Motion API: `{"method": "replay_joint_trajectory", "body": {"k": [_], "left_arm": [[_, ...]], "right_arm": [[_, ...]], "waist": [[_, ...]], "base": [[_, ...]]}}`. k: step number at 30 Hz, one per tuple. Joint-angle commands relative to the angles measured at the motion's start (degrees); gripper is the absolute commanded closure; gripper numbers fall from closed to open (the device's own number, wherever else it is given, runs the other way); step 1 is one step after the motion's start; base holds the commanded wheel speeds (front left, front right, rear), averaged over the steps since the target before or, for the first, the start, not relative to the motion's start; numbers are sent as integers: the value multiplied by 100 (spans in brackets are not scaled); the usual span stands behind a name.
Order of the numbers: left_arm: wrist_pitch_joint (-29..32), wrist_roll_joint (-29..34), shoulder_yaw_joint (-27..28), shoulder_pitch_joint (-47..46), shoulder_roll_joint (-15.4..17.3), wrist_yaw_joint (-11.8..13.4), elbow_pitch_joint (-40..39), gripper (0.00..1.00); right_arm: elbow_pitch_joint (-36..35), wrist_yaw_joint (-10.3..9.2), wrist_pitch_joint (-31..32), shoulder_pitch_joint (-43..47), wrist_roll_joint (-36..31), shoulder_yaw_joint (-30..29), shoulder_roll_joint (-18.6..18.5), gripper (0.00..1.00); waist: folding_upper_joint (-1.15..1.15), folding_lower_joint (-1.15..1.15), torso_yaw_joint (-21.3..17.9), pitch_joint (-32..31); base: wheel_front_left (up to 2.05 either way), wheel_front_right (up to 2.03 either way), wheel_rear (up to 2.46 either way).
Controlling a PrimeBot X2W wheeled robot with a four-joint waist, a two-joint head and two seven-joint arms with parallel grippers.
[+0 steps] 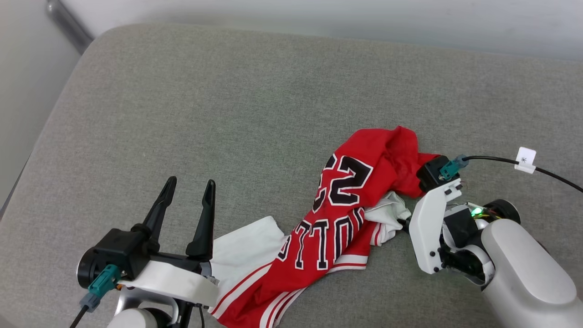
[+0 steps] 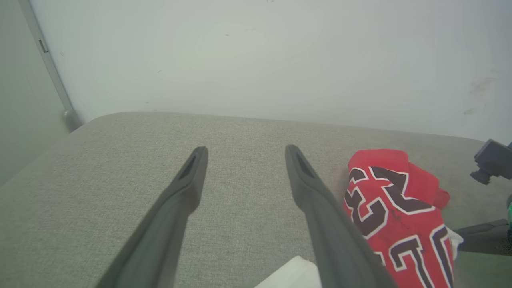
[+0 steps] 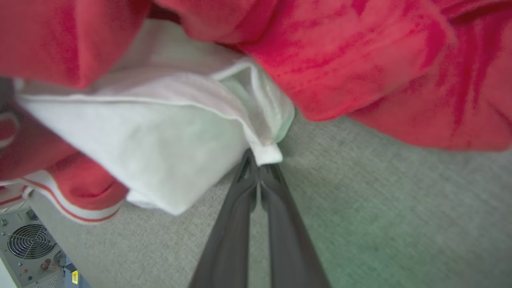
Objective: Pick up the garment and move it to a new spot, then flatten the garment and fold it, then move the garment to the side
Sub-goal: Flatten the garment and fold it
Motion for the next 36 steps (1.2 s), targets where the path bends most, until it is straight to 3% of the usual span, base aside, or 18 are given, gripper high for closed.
{"method": "replay_joint_trajectory", "body": {"k": [1, 9, 16, 20, 24, 30, 31, 32, 33, 34, 36], "left_arm": [[-32, -23, 8, -78, 14, -23, 22, 0], [8, -42, 32, 143, 69, 82, 57, 0], [76, -54, 52, 356, 142, 189, 23, 0], [118, -68, 66, 457, 197, 224, 38, 0], [129, -91, 95, 510, 244, 247, 81, 0], [139, -99, 108, 596, 284, 290, 149, 0], [152, -103, 115, 613, 296, 307, 159, 0], [152, -103, 115, 613, 296, 307, 159, 0], [158, -112, 119, 620, 300, 307, 163, 0], [174, -109, 116, 625, 311, 311, 171, 0], [188, -118, 106, 644, 329, 304, 174, 0]], "right_arm": [[62, -1, -107, 38, -6, 110, -51, 100], [-930, -1, -562, 21, -238, -240, -418, 100], [-2075, -2, -359, 934, -653, -1422, -561, 100], [-2730, -1, -48, 1873, -947, -2389, -320, 100], [-3162, -1, 189, 2878, -1165, -3201, 159, 100], [-2953, -1, -114, 3878, -1399, -3691, 855, 100], [-2844, -1, -228, 3924, -1429, -3694, 891, 90], [-2844, -1, -228, 3924, -1429, -3694, 891, 90], [-2721, -2, -332, 3950, -1402, -3681, 945, 59], [-2620, -1, -498, 3942, -1416, -3651, 970, 0], [-2497, -1, -919, 3867, -1515, -3560, 927, 0]], "waist": [[0, 0, -45, -43], [0, 0, -330, -368], [0, 0, -700, -622], [0, 0, -866, -712], [0, 0, -958, -752], [0, 0, -1007, -785], [0, 0, -1019, -791], [0, 0, -1019, -791], [0, 0, -1031, -801], [0, 0, -1036, -818], [0, 0, -1030, -846]], "base": [[0, 0, 0], [0, 0, 0], [0, 0, 0], [0, 0, 0], [0, 0, 0], [0, 0, 0], [0, 0, 0], [0, 0, 0], [0, 0, 0], [0, 0, 0], [0, 0, 0]]}}
